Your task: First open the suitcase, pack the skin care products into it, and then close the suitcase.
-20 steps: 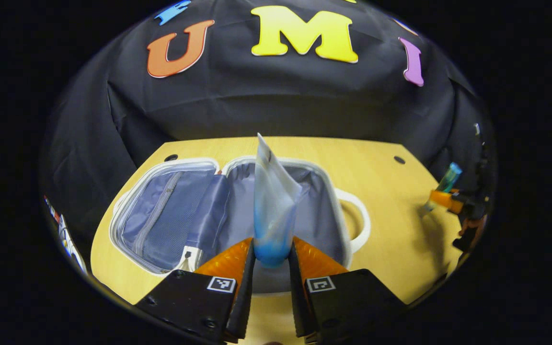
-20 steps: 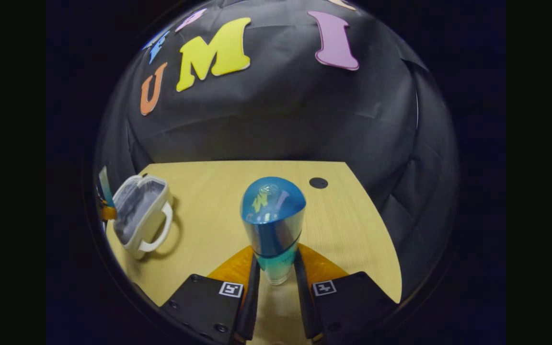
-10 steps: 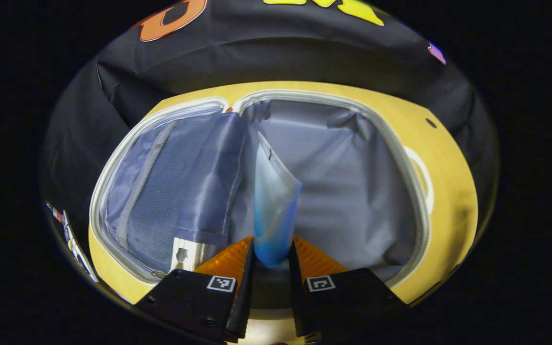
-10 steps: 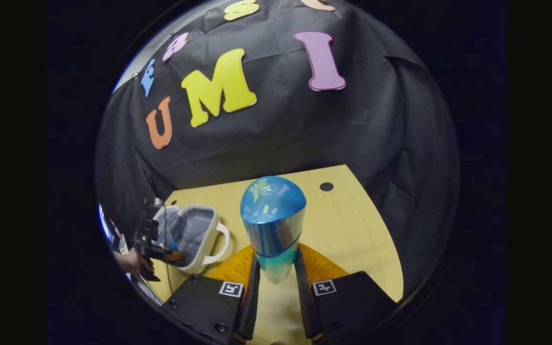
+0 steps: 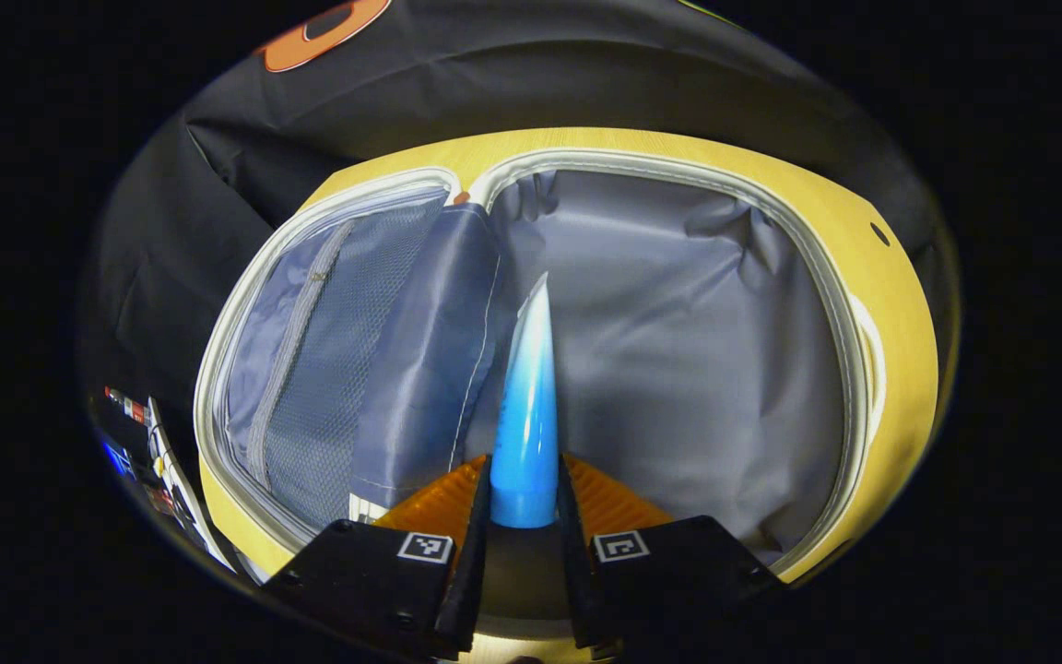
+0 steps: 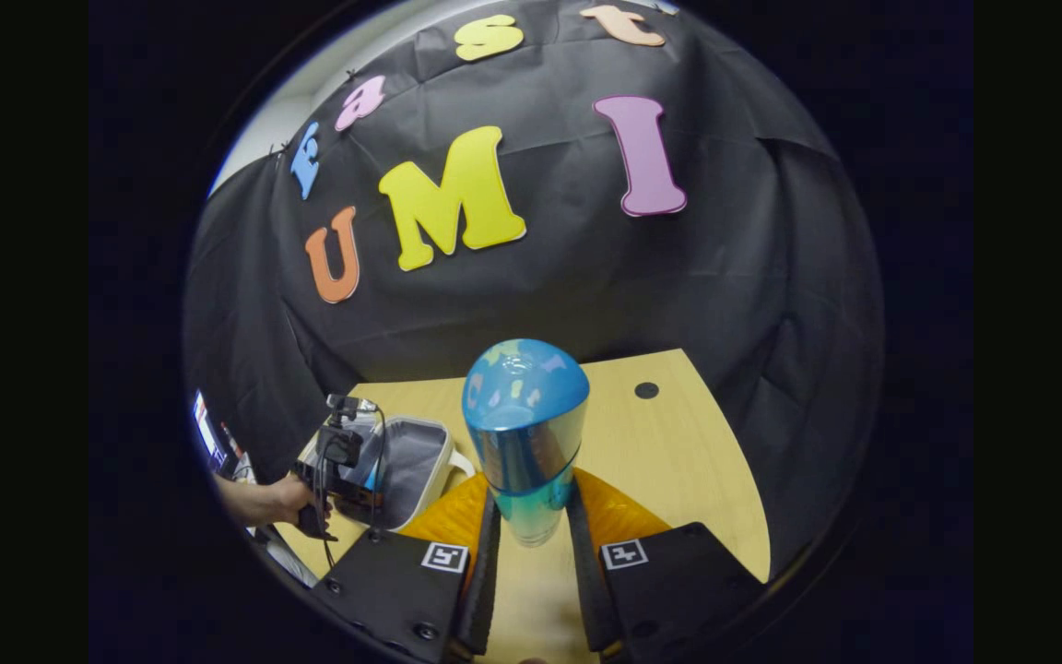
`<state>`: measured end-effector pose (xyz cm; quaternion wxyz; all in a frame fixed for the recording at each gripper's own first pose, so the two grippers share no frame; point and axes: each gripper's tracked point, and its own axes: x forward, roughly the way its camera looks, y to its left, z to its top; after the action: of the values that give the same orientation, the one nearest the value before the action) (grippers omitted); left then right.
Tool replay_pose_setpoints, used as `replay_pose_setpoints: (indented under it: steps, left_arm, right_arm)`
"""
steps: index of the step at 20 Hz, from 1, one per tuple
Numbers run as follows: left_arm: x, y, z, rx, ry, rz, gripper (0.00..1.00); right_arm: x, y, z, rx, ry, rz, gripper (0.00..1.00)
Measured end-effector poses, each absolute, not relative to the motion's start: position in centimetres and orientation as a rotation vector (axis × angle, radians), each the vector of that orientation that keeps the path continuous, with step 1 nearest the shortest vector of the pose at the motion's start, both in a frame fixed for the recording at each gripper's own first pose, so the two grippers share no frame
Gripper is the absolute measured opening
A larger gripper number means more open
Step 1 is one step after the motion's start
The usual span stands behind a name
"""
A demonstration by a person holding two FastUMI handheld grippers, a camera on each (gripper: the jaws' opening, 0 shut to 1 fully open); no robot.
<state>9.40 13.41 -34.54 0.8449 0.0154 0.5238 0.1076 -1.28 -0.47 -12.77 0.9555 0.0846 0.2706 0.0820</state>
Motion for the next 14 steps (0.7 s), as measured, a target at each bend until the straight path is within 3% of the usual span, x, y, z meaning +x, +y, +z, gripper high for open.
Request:
replay_pose_setpoints:
  steps: [1,2,3,4,5,7,10,12,14]
  left_arm:
    - [9.4,13.4,-34.5,0.037,1.103,0.228,0.49]
    - [9.5,13.5,-34.6,0.041,1.102,0.229,0.43]
    - [9.5,13.1,-34.6,0.021,1.094,0.218,0.52]
    - [9.5,12.5,-34.5,-0.003,1.089,0.206,0.45]
    - [9.4,12.1,-34.5,-0.022,1.085,0.194,0.57]
    - [9.5,11.8,-34.4,-0.033,1.072,0.190,0.70]
    - [10.0,10.9,-31.6,-0.050,0.979,0.153,0.78]
    - [10.0,10.4,-27.8,-0.026,0.863,0.085,0.78]
    - [9.0,11.9,-24.6,0.078,0.771,0.082,0.92]
  right_arm:
    - [-1.5,-0.3,-12.8,0.162,0.552,0.173,0.35]
    - [-1.5,0.0,-12.9,0.156,0.555,0.183,0.33]
    - [-1.6,0.4,-13.0,0.150,0.559,0.193,0.35]
    - [-1.6,0.8,-13.0,0.147,0.562,0.203,0.36]
    - [-1.5,1.3,-13.1,0.143,0.564,0.214,0.35]
    - [-1.2,2.8,-13.1,0.128,0.566,0.243,0.35]
    - [-0.7,6.9,-13.6,0.120,0.589,0.324,0.35]
    - [0.1,10.7,-14.3,0.118,0.617,0.388,0.33]
    - [1.1,14.9,-16.0,0.117,0.662,0.439,0.35]
